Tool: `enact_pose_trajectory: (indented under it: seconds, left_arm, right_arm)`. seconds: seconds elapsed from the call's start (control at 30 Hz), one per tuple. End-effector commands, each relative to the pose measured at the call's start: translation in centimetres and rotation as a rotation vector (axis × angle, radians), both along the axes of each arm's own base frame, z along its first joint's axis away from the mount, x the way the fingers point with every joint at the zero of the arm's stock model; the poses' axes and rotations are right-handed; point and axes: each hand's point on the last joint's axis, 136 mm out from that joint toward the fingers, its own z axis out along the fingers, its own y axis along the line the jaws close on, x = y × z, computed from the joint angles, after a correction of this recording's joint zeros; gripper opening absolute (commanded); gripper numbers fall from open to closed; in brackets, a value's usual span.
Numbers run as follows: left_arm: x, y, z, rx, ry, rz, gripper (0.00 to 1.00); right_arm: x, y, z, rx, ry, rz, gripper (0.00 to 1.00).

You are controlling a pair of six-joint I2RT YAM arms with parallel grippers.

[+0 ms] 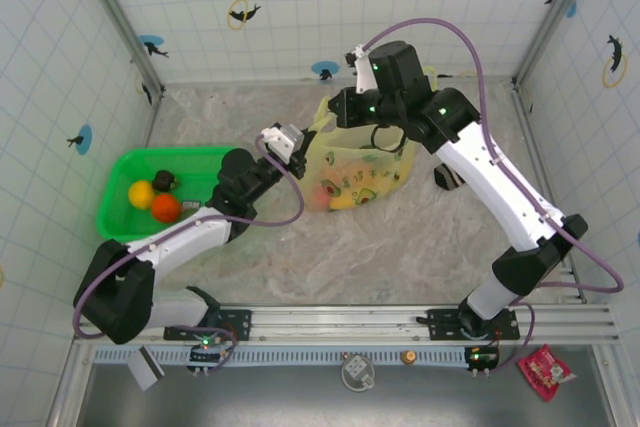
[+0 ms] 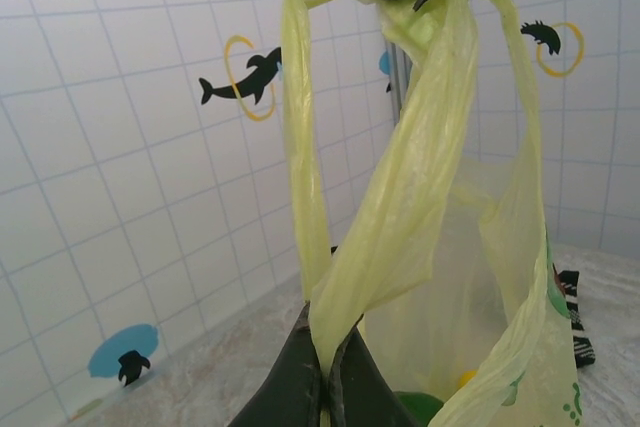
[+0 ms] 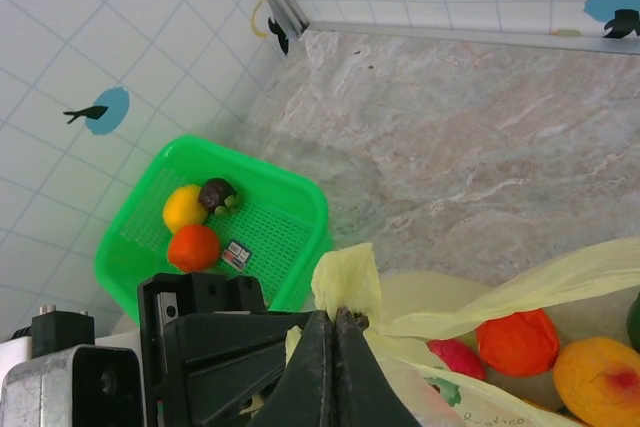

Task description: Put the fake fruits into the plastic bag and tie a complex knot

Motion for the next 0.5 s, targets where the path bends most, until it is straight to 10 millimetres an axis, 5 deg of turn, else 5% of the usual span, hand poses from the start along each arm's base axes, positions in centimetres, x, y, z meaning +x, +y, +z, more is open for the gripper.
enact_pose_trajectory:
  seconds: [0.0, 0.23, 0.47]
  left_arm:
    - [-1.0, 0.0, 0.8, -0.002, -0.038, -0.022, 0.14]
    - [-1.4, 0.7, -0.5, -0.024, 0.012, -0.001, 0.48]
    - [-2.1, 1.0, 1.7, -0.060, -0.042, -0.015, 0.76]
  right_arm:
    - [-0.5, -0.4, 1.8, -0.001, -0.040, 0.052, 0.00]
    - [-0.4, 0.5, 3.8, 0.004, -0.113, 0.110, 0.00]
    - [-0.5, 1.1, 4.0, -0.016, -0.131, 0.141, 0.00]
